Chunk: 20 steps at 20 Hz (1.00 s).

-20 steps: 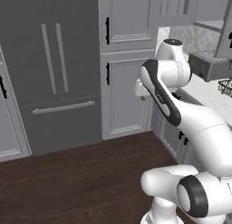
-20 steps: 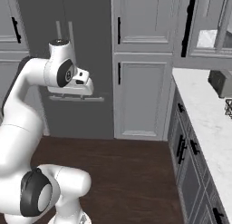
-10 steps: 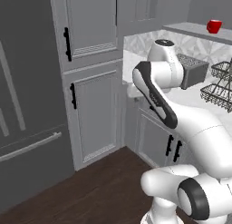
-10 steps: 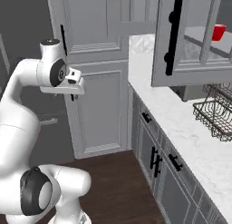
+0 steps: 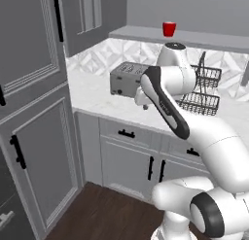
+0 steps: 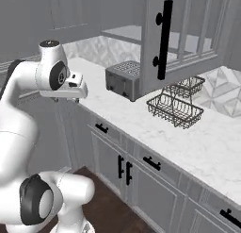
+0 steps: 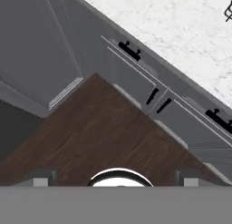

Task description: Gather all objects into one cabinet and sort the glasses and bowls to opposite sides.

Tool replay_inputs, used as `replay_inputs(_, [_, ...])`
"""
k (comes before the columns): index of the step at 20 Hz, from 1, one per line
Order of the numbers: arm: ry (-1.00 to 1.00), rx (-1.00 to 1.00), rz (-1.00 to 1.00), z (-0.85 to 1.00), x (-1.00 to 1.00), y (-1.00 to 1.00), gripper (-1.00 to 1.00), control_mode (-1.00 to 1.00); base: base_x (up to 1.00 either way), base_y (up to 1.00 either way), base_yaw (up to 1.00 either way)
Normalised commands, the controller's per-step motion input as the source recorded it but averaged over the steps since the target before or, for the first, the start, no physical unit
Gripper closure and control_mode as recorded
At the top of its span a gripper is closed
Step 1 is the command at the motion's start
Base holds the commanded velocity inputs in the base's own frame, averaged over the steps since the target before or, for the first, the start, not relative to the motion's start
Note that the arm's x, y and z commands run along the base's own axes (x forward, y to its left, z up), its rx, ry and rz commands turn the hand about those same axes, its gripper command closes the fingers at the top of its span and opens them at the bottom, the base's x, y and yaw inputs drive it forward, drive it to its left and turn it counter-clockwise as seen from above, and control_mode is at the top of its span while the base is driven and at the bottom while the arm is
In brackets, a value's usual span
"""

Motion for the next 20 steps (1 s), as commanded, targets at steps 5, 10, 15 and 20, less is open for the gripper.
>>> replay_inputs(5, [0.0, 0.0, 0.0, 0.0, 0.0, 0.0, -1.0, 1.0, 0.65, 0.28, -0.81])
replay_inputs(10, [0.0, 0.0, 0.0, 0.0, 0.0, 0.0, -1.0, 1.0, 0.7, 0.46, -0.52])
replay_inputs(15, [0.0, 0.0, 0.0, 0.0, 0.0, 0.0, -1.0, 1.0, 0.02, 0.04, 0.0])
replay_inputs(20, [0.0, 0.0, 0.0, 0.0, 0.0, 0.0, -1.0, 1.0, 0.82, 0.68, -0.16])
